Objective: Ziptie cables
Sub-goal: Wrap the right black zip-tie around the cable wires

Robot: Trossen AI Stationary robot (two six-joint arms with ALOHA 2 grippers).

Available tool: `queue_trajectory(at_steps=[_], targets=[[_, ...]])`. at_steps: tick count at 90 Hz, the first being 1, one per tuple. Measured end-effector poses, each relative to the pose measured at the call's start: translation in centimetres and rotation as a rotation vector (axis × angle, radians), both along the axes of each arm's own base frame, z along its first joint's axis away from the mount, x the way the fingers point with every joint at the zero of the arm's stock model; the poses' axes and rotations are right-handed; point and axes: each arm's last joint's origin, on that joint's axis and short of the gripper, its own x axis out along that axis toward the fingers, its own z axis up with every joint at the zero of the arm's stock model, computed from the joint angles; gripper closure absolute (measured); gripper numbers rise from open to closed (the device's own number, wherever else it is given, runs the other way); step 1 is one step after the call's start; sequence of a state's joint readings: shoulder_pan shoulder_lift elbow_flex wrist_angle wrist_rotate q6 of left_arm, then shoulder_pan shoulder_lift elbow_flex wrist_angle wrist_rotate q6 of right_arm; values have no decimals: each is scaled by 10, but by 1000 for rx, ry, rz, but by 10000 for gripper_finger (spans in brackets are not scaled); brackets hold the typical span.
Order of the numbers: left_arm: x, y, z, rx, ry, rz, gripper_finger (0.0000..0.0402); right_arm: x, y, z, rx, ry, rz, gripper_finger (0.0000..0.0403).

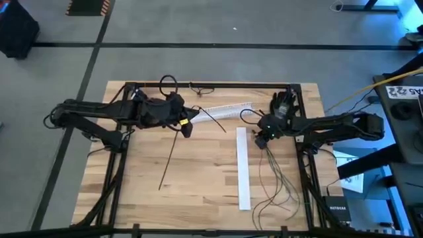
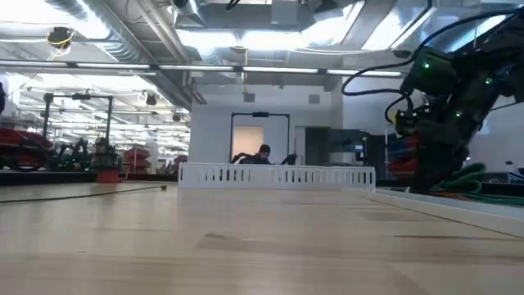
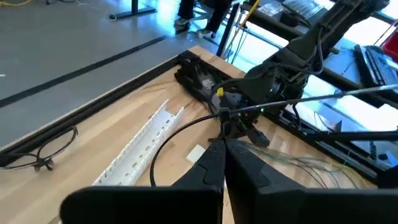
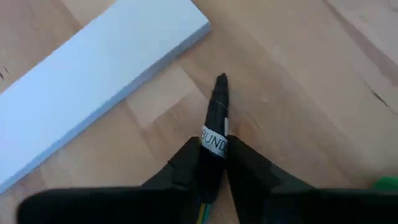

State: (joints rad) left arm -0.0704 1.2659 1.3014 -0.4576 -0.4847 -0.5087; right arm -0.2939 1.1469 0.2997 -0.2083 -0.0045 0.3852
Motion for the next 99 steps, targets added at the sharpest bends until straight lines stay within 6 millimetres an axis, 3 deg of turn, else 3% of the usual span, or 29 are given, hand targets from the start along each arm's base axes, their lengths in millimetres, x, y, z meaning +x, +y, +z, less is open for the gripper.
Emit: queue_trajectory(at_steps=[6, 14, 22, 34, 50, 64, 73, 99], targets=[[0, 0, 0, -4, -3, 3, 401, 2, 0, 1, 1, -20, 9, 389], [1, 0, 2, -7, -26, 3, 401, 5, -1, 9, -5, -14, 31, 386], [3, 0, 6, -11, -76, 2, 401, 14, -4, 31, -41, -27, 81, 388], [5, 0, 12, -6, -140, -2, 401, 28, -7, 86, -116, -129, 169, 397], [9, 0, 16, -5, -189, -31, 401, 45, -9, 178, -192, -462, 260, 396], [27, -2, 13, -33, -248, -128, 401, 59, 7, 232, -285, -644, 412, 396], [42, 1, 8, -52, -290, -187, 401, 72, 19, 243, -277, -655, 483, 396], [66, 7, -6, -114, -322, -276, 401, 100, 38, 238, -239, -588, 546, 396]])
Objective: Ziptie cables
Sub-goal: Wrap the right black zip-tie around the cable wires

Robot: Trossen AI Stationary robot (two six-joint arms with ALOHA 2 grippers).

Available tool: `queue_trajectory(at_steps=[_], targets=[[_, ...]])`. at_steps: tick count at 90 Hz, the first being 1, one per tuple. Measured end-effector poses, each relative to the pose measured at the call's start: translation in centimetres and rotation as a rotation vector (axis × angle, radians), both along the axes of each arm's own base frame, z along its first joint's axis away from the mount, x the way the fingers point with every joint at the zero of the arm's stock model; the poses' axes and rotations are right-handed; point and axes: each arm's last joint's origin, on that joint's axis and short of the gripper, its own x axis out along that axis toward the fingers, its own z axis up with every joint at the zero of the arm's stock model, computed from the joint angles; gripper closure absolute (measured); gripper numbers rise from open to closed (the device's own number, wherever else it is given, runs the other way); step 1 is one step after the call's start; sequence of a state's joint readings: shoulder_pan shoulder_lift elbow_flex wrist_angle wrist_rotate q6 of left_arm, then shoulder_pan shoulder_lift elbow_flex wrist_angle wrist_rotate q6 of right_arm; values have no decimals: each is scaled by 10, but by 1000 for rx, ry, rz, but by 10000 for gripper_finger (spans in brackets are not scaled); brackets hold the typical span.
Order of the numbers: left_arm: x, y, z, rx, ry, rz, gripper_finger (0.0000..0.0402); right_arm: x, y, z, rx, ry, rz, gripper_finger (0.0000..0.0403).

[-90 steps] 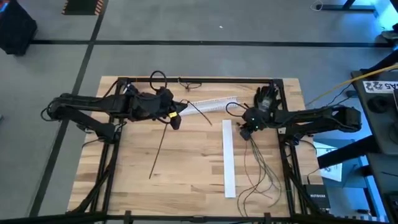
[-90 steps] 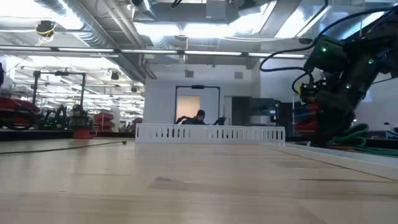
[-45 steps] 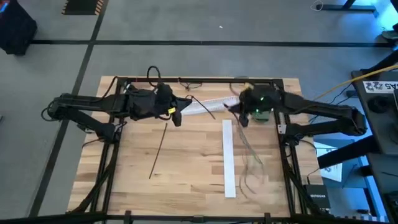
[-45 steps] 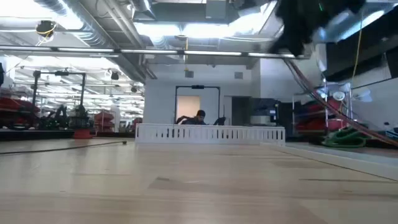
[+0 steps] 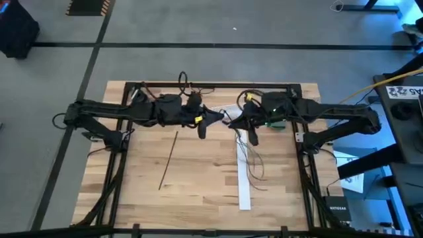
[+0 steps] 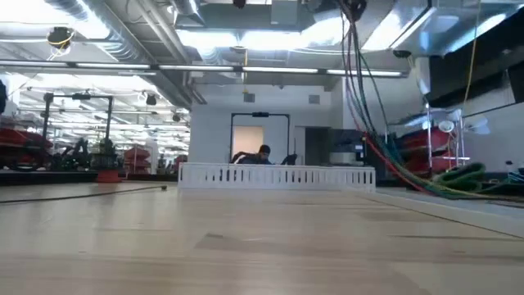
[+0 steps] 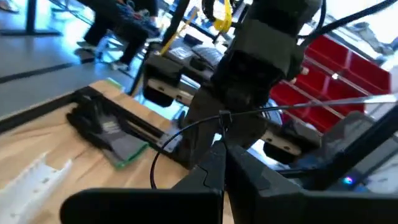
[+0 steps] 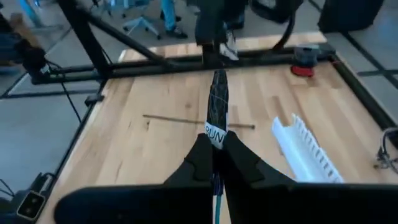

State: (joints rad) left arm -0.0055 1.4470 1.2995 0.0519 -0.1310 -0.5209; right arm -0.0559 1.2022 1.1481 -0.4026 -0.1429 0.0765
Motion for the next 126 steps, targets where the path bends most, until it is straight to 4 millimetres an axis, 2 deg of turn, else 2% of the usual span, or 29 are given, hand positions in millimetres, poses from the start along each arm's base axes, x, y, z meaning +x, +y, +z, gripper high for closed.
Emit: queue_trajectory(at_steps=[28, 50, 65, 126], targets=[[6, -2, -6, -3, 15, -51, 401, 1, -1, 13, -5, -53, 0, 396], [28, -3, -24, -16, 7, -103, 401, 21, 5, -2, 29, -19, 44, 396], [35, -6, -32, -35, 18, -118, 401, 20, 4, -2, 23, -9, 35, 396], [28, -3, -28, 38, 45, -123, 401, 1, 5, 20, 7, -119, 53, 396]])
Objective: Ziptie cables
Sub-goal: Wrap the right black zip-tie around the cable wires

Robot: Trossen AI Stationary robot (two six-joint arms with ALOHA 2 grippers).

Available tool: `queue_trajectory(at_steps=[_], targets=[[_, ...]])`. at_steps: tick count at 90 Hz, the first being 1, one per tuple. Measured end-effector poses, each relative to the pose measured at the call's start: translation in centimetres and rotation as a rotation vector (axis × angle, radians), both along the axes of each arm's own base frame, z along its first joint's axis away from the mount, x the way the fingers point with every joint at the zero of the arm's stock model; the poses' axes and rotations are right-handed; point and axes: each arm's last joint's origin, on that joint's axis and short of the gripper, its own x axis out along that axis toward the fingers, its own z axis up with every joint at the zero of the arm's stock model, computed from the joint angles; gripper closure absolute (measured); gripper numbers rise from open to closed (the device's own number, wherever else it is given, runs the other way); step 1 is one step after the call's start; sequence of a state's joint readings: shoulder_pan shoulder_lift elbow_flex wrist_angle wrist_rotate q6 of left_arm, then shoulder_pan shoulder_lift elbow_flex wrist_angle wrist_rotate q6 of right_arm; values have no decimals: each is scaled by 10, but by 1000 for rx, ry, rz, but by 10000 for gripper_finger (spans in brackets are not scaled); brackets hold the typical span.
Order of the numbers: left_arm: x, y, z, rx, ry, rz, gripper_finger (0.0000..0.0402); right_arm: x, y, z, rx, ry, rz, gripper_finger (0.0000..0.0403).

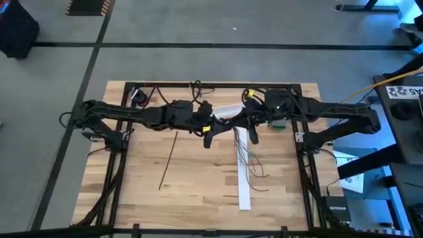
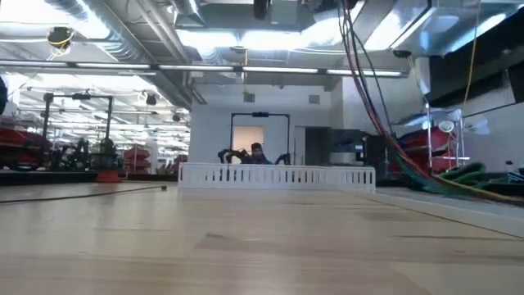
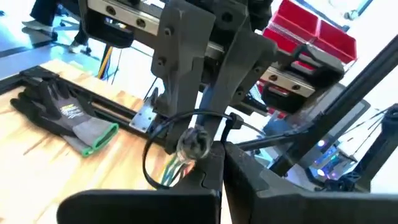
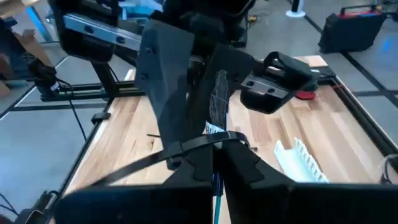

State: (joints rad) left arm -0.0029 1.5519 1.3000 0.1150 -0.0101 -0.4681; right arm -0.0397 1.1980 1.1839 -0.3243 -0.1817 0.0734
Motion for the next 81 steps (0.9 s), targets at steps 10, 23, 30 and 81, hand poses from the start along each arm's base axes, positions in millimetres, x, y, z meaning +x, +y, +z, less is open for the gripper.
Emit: queue_trajectory(at_steps=[10, 23, 30, 81], targets=[[1, -1, -3, 8, 18, -10, 401, 8, 0, -5, 5, 9, 12, 396], [2, -2, -7, 29, 45, -18, 401, 16, 0, -11, 8, 28, 17, 396], [2, -2, -8, 33, 54, -18, 401, 18, 0, -13, 6, 29, 10, 396], [-2, -12, -18, 139, 168, -81, 401, 32, 4, -39, 188, 53, 141, 396]])
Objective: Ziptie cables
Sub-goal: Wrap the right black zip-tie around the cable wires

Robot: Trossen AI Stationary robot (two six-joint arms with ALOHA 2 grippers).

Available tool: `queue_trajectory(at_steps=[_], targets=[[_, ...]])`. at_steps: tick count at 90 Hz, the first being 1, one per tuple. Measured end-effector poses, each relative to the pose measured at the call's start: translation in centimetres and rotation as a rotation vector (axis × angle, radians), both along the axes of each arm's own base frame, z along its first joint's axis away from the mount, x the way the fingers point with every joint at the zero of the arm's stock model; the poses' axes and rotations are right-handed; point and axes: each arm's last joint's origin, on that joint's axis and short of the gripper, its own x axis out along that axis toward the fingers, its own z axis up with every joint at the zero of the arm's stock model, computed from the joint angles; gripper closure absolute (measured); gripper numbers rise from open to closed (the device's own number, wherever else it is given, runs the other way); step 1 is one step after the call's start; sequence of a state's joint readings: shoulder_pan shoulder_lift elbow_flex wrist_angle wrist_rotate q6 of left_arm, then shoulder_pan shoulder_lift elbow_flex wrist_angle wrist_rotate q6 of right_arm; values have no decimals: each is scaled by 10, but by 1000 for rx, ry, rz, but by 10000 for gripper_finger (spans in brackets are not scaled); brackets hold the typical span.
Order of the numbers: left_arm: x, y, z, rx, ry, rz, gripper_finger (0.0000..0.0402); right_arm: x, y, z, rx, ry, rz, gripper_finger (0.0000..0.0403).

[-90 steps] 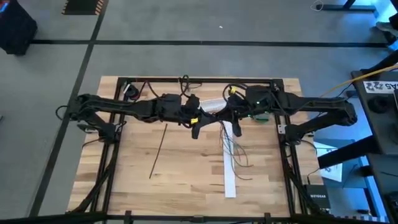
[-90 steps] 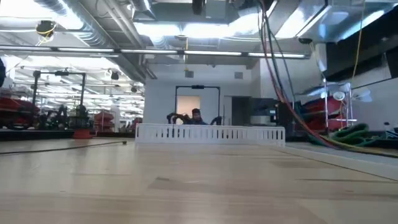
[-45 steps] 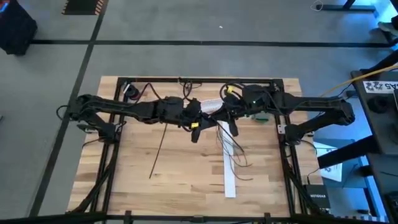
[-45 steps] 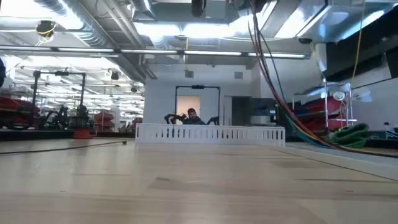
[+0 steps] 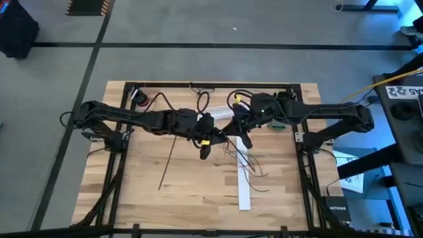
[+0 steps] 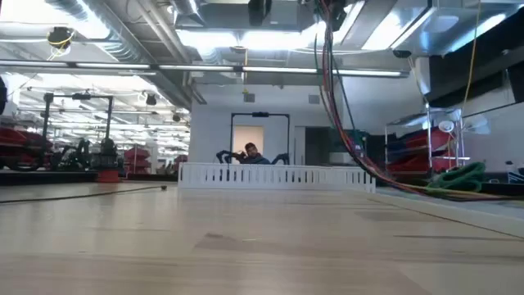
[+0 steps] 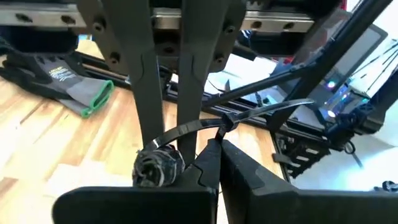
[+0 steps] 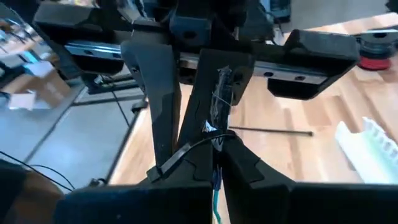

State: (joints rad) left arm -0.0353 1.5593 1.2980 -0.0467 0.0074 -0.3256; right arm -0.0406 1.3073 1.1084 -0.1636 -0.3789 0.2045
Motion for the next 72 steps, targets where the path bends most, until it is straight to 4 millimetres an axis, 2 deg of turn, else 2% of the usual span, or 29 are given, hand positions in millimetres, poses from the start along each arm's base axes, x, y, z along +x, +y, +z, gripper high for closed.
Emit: queue_trajectory(at_steps=[17, 30, 51, 62, 72], targets=[[-1, -3, 1, -8, 5, 4, 397, 1, 0, 2, -2, -22, -3, 396], [-4, -4, 0, -32, 40, -3, 364, 1, 0, 1, -7, -20, -21, 396], [-26, -3, 18, 43, 37, -37, 310, 2, 0, 7, -5, -71, -17, 396], [-38, -1, 28, 97, 35, -31, 300, 2, 2, 8, 5, -78, 5, 396], [-44, 0, 28, 123, 72, -27, 302, 2, 2, 8, 7, -78, 8, 396]])
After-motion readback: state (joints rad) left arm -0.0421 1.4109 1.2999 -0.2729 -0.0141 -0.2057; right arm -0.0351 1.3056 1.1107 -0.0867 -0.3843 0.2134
